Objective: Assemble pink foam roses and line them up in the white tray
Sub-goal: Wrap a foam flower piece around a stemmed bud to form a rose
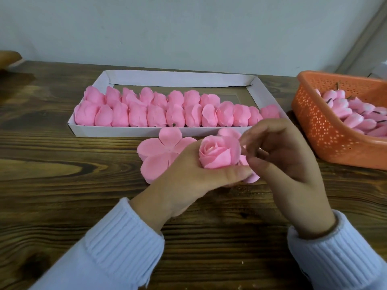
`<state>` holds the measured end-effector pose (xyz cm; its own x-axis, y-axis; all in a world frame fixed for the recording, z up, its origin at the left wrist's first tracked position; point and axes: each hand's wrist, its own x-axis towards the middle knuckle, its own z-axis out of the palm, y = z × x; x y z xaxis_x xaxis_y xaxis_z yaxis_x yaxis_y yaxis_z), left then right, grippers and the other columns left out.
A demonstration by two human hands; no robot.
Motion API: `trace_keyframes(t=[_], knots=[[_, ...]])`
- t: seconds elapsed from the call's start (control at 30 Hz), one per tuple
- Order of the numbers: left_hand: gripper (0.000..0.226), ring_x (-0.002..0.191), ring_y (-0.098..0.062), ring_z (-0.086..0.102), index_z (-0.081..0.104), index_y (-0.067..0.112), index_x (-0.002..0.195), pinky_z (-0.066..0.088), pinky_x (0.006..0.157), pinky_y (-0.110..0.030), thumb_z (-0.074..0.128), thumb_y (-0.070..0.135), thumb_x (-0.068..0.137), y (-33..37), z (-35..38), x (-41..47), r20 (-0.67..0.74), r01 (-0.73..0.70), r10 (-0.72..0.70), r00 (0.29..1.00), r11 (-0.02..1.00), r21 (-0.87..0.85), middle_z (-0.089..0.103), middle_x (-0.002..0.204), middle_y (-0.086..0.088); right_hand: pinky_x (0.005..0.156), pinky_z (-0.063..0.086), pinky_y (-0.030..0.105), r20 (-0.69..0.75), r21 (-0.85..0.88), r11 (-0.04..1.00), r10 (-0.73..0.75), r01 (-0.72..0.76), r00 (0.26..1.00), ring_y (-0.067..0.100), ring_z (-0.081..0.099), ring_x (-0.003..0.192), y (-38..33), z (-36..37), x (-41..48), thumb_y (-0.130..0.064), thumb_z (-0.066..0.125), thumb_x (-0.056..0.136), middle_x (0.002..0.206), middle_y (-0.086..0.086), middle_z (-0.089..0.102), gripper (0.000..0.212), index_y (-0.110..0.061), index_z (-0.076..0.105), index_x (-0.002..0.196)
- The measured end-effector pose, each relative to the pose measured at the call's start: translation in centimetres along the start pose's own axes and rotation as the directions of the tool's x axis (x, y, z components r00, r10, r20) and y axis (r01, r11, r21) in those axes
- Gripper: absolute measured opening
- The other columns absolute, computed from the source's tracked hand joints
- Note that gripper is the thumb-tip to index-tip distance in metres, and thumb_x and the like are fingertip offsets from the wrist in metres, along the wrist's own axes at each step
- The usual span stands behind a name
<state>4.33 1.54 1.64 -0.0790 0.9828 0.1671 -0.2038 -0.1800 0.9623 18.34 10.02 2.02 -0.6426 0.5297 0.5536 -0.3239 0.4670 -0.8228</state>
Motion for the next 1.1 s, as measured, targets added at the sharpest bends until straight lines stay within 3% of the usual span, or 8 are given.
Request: trace_keyframes(t=[0.13,0.27,0.37,0.47,0.63,0.77,0.93,1.1], knots=[[0.018,0.071,-0.009,0.064,0.064,0.021,0.076,0.055,0.064,-0.026,0.080,0.016,0.070,-0.4,0.2,0.0,-0.150,-0.255,0.307,0.940,0.922,0.290,0.065,0.074,0.008,0.051,0.045,0.024,-0.130,0.086,0.963,0.265,-0.256,0.955,0.022,0.053,0.063,0.7,0.5,0.0,-0.001,0.048,0.080,0.081,0.009,0.059,0.018,-0.009,0.055,0.095],[0.012,0.066,-0.014,0.064,0.064,0.024,0.075,0.052,0.055,-0.025,0.072,0.014,0.075,-0.1,0.4,-0.1,-0.179,-0.344,0.379,0.908,0.918,0.195,0.066,0.079,-0.003,0.034,0.028,0.014,0.171,0.227,0.809,0.514,-0.541,0.840,0.012,0.051,0.041,0.6,1.2,-0.2,-0.004,0.046,0.089,0.058,0.006,0.061,0.015,-0.009,0.061,0.089],[0.012,0.043,-0.008,0.054,0.063,0.025,0.074,0.042,0.043,-0.017,0.070,0.016,0.075,-0.1,0.3,-0.2,-0.185,-0.338,0.358,0.915,0.932,0.132,0.061,0.073,-0.016,0.033,0.023,0.010,0.291,0.276,0.721,0.567,-0.635,0.770,0.005,0.046,0.035,0.6,1.9,-0.4,0.001,0.034,0.099,0.057,0.001,0.064,0.033,-0.008,0.059,0.079],[0.013,0.031,-0.022,0.041,0.059,0.025,0.074,0.039,0.039,-0.021,0.072,0.022,0.075,-0.4,0.2,-0.1,-0.209,-0.316,0.336,0.918,0.941,0.124,0.050,0.062,-0.025,0.034,0.021,0.011,0.316,0.301,0.697,0.572,-0.651,0.757,0.005,0.044,0.037,0.8,2.3,-0.4,-0.007,0.033,0.100,0.057,0.002,0.062,0.026,0.002,0.052,0.085],[0.012,0.039,-0.021,0.049,0.063,0.031,0.077,0.047,0.039,-0.029,0.072,0.023,0.073,-0.3,0.4,-0.1,-0.217,-0.305,0.313,0.925,0.950,0.069,0.059,0.064,0.000,0.036,0.020,0.013,0.325,0.467,0.590,0.578,-0.658,0.749,0.006,0.038,0.042,0.9,2.5,-0.3,-0.012,0.051,0.093,0.058,0.005,0.053,0.027,-0.005,0.059,0.068],[0.012,0.038,-0.023,0.049,0.061,0.019,0.070,0.046,0.036,-0.029,0.072,0.024,0.071,-0.1,0.6,-0.1,-0.271,-0.308,0.295,0.916,0.951,-0.004,0.058,0.061,-0.004,0.035,0.022,0.012,0.391,0.496,0.512,0.590,-0.701,0.707,0.005,0.038,0.042,1.0,2.2,-0.1,-0.015,0.048,0.087,0.057,0.005,0.052,0.026,-0.006,0.061,0.066],[0.011,0.051,-0.026,0.055,0.064,0.018,0.069,0.046,0.042,-0.025,0.068,0.028,0.073,0.0,0.6,0.0,-0.289,-0.280,0.247,0.925,0.957,-0.078,0.070,0.078,0.000,0.035,0.027,0.013,0.299,0.478,0.590,0.587,-0.651,0.752,0.009,0.049,0.045,1.1,2.7,-0.2,-0.021,0.050,0.094,0.062,0.004,0.060,0.023,0.002,0.050,0.099],[0.006,0.051,-0.028,0.054,0.068,0.031,0.078,0.043,0.041,-0.017,0.065,0.036,0.077,0.0,1.0,-0.1,-0.219,-0.209,0.228,0.949,0.972,0.107,0.069,0.097,0.003,0.044,0.042,0.016,0.431,0.629,0.499,0.414,-0.596,0.802,0.015,0.064,0.068,1.1,2.1,-0.2,-0.026,0.063,0.090,0.078,0.011,0.064,0.038,-0.003,0.049,0.117]])
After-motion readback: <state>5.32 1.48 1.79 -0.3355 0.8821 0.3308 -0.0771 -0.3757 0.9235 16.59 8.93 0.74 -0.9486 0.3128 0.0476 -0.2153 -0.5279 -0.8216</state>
